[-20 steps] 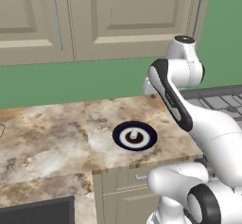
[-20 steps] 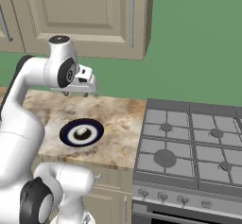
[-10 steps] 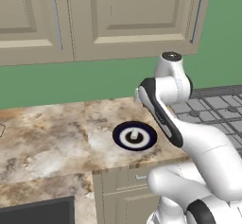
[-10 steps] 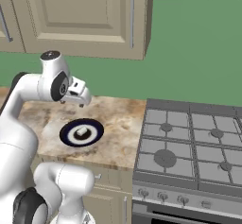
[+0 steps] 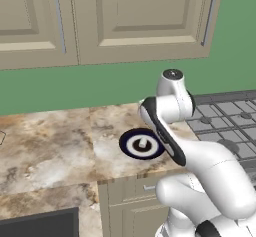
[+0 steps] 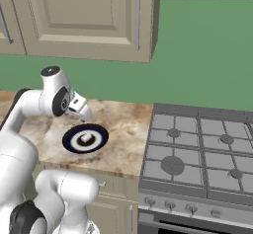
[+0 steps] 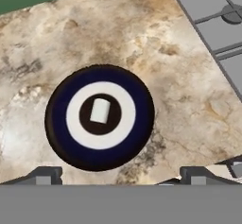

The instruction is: Pick up the marshmallow and place it in the cup of hot chocolate on the dining counter.

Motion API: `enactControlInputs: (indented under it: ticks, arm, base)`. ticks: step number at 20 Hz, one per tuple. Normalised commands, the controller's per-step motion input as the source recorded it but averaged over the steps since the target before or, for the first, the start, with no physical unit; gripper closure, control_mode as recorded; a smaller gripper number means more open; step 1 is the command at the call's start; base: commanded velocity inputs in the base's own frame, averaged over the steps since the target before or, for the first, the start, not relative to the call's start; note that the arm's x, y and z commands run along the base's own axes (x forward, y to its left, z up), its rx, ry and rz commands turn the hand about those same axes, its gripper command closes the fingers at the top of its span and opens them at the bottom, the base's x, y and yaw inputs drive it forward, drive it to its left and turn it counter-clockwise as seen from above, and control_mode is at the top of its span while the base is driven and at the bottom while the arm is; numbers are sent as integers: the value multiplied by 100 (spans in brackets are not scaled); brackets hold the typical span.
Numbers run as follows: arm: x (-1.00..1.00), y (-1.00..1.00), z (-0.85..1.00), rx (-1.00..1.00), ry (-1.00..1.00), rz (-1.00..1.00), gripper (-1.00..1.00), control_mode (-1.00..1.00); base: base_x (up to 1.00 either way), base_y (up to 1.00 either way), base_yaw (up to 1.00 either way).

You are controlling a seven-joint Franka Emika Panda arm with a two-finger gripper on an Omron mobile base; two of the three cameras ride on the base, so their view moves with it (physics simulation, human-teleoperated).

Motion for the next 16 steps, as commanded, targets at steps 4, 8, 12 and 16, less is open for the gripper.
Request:
enactControlInputs:
  ticks: [4, 8, 12, 16]
  arm:
    - [14, 6, -45, 8, 2, -17, -100, -100]
    - [18, 0, -39, 9, 2, -13, -100, -100]
    - [22, 0, -38, 6, 3, -10, -100, -100]
    - [29, 0, -33, 2, 4, -10, -100, -100]
  base:
    - [0, 0, 0]
    - [0, 0, 0]
    - [0, 0, 0]
    - [0, 0, 0]
